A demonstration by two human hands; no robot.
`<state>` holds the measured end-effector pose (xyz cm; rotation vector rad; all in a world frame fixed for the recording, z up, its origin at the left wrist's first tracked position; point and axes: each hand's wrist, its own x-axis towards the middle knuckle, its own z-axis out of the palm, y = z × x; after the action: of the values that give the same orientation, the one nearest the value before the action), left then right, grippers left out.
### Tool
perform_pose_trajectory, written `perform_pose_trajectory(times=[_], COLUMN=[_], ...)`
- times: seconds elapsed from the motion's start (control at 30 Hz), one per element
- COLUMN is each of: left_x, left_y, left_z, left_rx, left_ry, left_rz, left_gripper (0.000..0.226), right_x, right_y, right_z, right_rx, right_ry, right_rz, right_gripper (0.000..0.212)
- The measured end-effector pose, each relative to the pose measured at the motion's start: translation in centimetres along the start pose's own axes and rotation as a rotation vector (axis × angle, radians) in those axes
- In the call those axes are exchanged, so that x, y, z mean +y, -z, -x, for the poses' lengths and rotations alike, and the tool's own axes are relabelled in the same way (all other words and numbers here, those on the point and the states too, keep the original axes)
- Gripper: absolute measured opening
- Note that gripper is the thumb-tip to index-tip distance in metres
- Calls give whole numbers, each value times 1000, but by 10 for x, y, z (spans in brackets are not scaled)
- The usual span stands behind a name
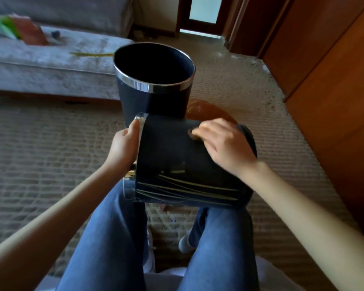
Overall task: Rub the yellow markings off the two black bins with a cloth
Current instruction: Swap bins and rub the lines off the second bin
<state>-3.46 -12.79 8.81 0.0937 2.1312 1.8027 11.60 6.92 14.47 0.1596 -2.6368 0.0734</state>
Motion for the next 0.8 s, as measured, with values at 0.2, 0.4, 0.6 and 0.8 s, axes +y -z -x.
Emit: perform_pose_trajectory(times=[0.2, 0.4, 0.6, 0.8], left_x=[0, -2, -5, 2], left_y=[1, 1, 4, 10], left_z=[-7, -4, 3, -3], left_rx=[-2, -7, -28, -85], left_ry=[-37, -46, -39, 10], left_rz=[-45, -24, -9, -74], left_gripper=[53, 55, 62, 66], right_x=[-33, -55, -51, -11], right_y=[-5, -22, -21, 28], right_z=[0, 52, 1, 35], right_rx=[45, 3, 72, 211], right_ry=[22, 356, 117, -131], right_rz=[-7, 39, -26, 71], right_gripper=[24, 19, 21, 20])
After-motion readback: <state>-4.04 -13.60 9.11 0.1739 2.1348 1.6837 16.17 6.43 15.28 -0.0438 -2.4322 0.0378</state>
